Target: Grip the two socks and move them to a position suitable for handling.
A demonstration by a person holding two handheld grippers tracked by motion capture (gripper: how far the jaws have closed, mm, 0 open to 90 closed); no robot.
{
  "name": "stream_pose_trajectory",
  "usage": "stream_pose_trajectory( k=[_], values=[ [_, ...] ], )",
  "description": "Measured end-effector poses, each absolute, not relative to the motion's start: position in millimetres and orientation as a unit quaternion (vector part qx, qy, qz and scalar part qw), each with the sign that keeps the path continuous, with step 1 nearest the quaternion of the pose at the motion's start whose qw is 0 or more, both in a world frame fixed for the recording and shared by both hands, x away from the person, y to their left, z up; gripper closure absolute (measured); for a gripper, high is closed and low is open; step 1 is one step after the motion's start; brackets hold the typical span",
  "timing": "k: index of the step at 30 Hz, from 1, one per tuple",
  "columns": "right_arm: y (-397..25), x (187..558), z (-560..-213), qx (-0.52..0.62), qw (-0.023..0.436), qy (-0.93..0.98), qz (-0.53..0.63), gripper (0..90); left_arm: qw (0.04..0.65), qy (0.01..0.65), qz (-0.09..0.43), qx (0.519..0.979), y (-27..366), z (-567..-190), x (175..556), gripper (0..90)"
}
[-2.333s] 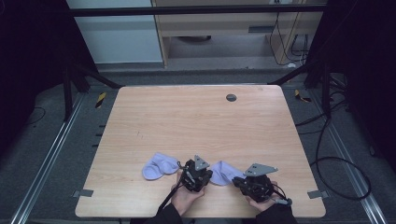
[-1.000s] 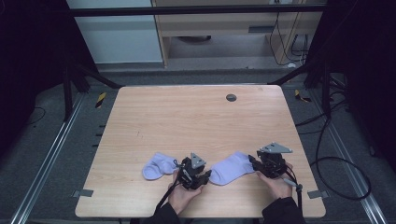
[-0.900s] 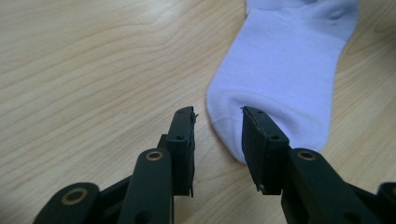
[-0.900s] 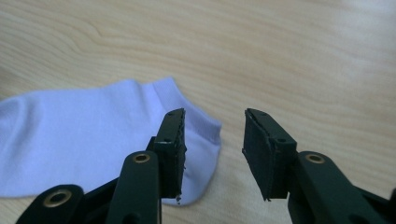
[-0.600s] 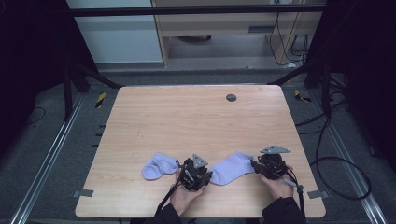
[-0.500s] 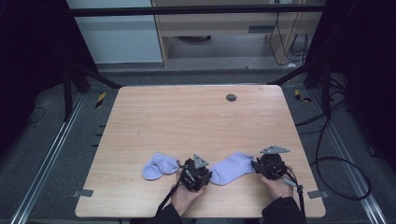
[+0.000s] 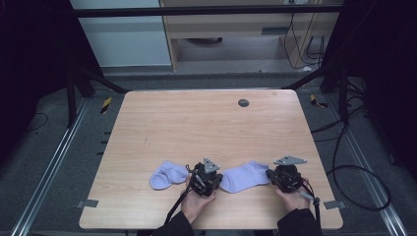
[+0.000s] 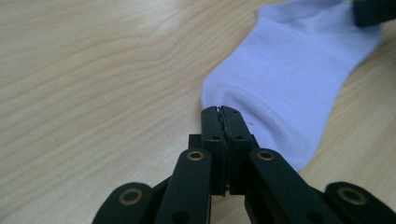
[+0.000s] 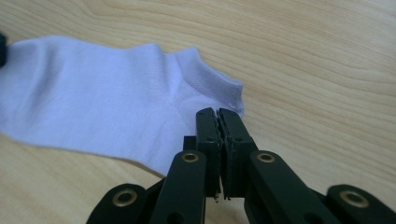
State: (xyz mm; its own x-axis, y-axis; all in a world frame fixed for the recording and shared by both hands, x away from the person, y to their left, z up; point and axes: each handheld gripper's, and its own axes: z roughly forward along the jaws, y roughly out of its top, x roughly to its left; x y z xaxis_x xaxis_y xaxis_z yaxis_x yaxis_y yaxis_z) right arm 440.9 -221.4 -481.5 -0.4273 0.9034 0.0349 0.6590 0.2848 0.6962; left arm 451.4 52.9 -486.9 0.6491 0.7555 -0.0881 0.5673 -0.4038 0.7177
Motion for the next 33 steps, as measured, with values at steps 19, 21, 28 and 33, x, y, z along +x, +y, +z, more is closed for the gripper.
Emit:
stream_pose_trajectory(
  k=[19, 21, 28, 33],
  values=[
    [-231.5, 409.8, -466.9, 0.503, 0.201, 0.750, 0.380, 68.9, 0.386, 0.383, 0.148, 0.826, 78.6, -463.9, 457.5, 59.2],
    [-229.1, 410.3, -463.5, 0.499, 0.207, 0.746, 0.390, 65.7, 0.391, 0.384, 0.155, 0.822, 90.5, -456.0, 457.6, 54.2],
    [-216.1, 414.0, -455.5, 0.478, 0.208, 0.748, 0.410, 56.9, 0.404, 0.395, 0.162, 0.809, 140.3, -439.4, 455.7, 44.0],
    [-203.9, 417.7, -450.9, 0.468, 0.205, 0.752, 0.417, 52.4, 0.400, 0.417, 0.181, 0.795, 177.4, -438.8, 448.8, 41.4]
  ],
)
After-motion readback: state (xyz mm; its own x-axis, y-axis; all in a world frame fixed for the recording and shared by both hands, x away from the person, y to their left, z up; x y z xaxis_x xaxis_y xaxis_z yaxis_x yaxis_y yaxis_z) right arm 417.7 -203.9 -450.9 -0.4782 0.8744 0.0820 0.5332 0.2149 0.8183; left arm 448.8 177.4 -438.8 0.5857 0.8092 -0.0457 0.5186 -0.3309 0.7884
